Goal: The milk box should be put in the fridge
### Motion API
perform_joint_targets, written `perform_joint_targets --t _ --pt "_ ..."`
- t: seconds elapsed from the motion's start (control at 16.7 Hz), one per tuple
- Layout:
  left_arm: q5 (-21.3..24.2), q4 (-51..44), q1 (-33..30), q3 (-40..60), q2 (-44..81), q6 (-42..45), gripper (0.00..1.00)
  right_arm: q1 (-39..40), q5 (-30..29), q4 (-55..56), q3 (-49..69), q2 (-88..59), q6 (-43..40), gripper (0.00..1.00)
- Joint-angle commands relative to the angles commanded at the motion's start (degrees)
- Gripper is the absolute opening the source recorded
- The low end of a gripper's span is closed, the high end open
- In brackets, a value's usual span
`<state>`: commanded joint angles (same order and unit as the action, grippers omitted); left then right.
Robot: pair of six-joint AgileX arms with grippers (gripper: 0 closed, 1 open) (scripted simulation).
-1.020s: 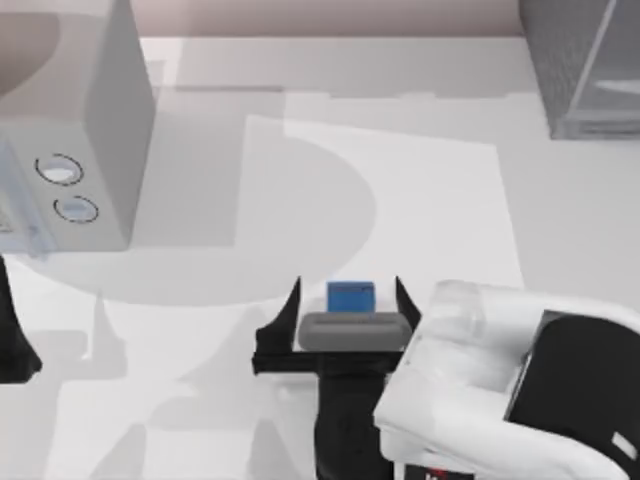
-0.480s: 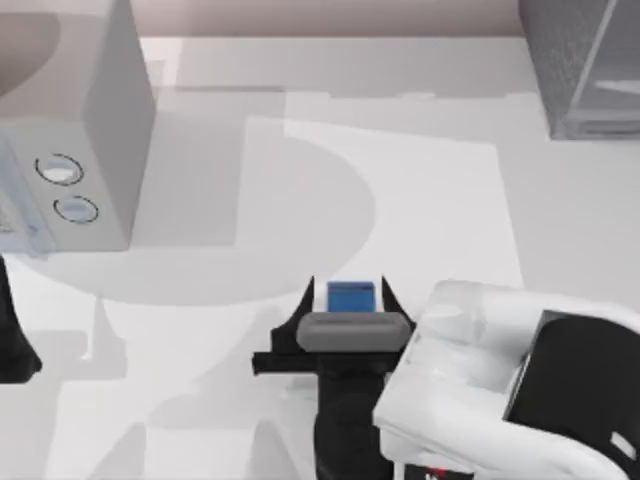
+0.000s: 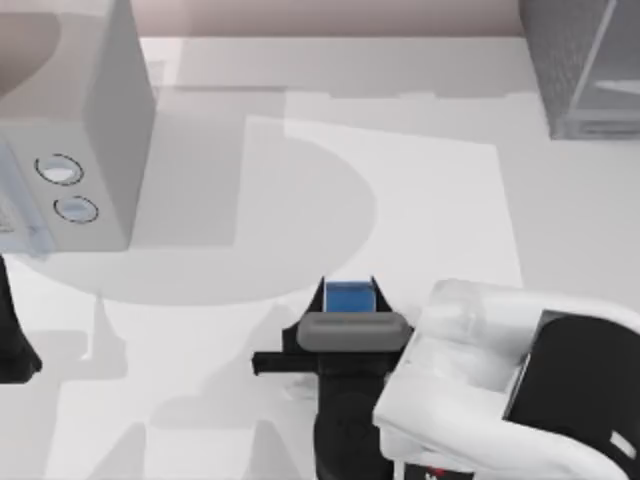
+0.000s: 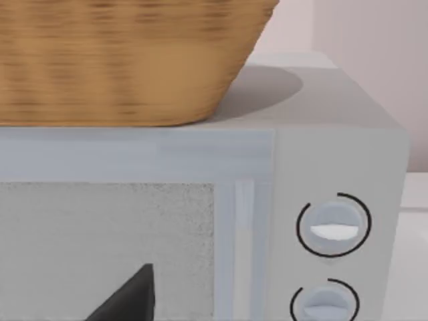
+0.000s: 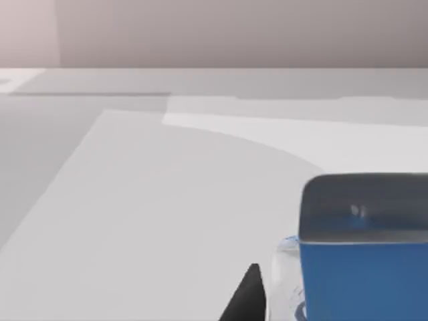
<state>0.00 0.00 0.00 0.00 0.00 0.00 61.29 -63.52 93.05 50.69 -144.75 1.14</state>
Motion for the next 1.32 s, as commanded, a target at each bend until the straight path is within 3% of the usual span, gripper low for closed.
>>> perform_joint_targets --t 0.66,1.32 --pt "0.0 0.0 0.0 0.0 0.0 0.0 1.0 0.0 0.1 -2.1 -0.4 2.2 0.2 0.0" --pt "0.0 0.0 0.0 0.0 0.0 0.0 1.0 0.2 0.3 -30.5 -3.1 33.1 0.7 0.0"
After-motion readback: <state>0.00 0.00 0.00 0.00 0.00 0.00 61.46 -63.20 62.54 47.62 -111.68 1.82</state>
